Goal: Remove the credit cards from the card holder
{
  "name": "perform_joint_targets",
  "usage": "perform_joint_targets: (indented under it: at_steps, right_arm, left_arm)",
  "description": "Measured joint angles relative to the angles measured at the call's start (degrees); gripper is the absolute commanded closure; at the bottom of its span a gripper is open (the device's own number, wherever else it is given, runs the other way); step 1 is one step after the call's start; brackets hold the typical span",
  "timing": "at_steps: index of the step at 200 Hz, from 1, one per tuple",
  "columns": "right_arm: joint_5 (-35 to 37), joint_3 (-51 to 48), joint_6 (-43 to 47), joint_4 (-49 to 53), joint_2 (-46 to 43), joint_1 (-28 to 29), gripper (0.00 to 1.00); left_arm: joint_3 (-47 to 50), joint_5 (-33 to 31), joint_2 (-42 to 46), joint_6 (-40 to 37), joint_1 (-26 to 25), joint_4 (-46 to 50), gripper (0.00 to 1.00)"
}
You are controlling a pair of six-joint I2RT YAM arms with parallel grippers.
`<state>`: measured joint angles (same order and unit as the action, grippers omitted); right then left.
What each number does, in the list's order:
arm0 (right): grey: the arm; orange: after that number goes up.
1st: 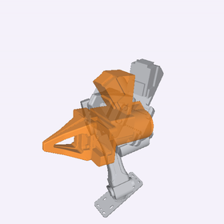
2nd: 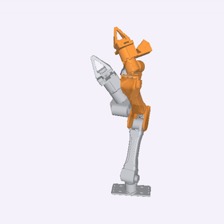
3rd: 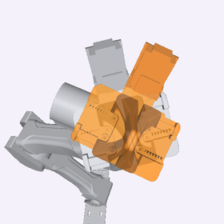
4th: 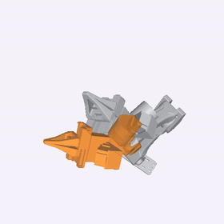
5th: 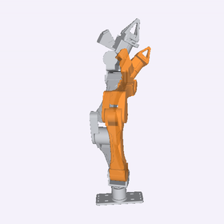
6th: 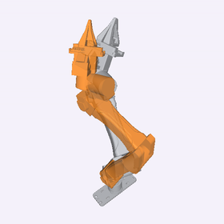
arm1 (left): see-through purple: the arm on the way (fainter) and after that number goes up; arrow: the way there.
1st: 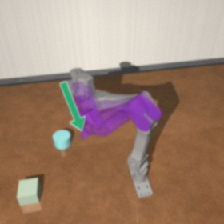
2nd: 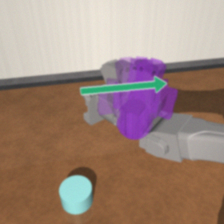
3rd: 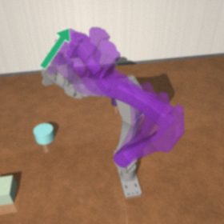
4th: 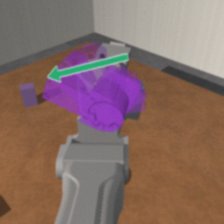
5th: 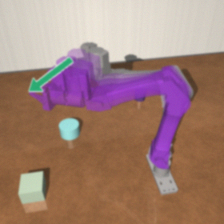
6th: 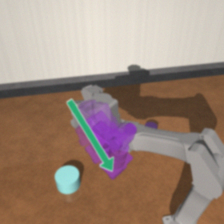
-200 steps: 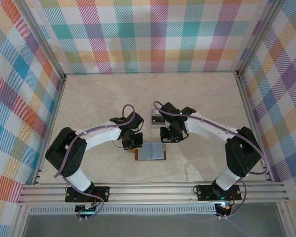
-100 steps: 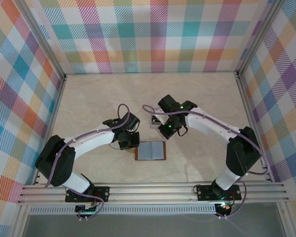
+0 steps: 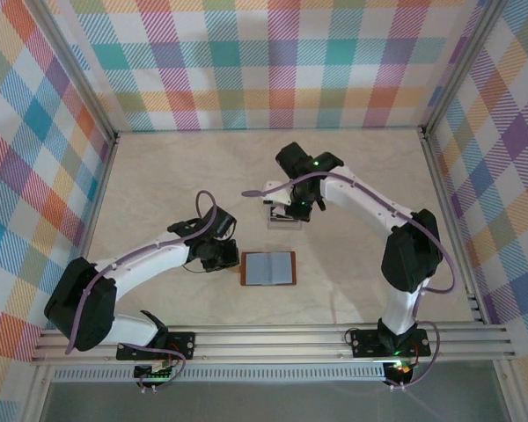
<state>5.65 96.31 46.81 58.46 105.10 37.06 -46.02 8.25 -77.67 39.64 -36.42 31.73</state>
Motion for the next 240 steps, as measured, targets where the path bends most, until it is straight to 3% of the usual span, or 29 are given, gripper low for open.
perform_joint_targets:
  at_steps: [131,240]
  right_arm:
    - [1.2,30.0,13.6,8.4,20.5,-4.9,1.00]
    - [0.3,32.6,14.1,10.2,26.6,-6.0,0.98]
  left_arm:
    - [3.2,-0.9,5.3,2.7,0.0,-0.2,0.85]
    - [3.6,-0.9,5.5,3.0,0.0,-0.2,0.85]
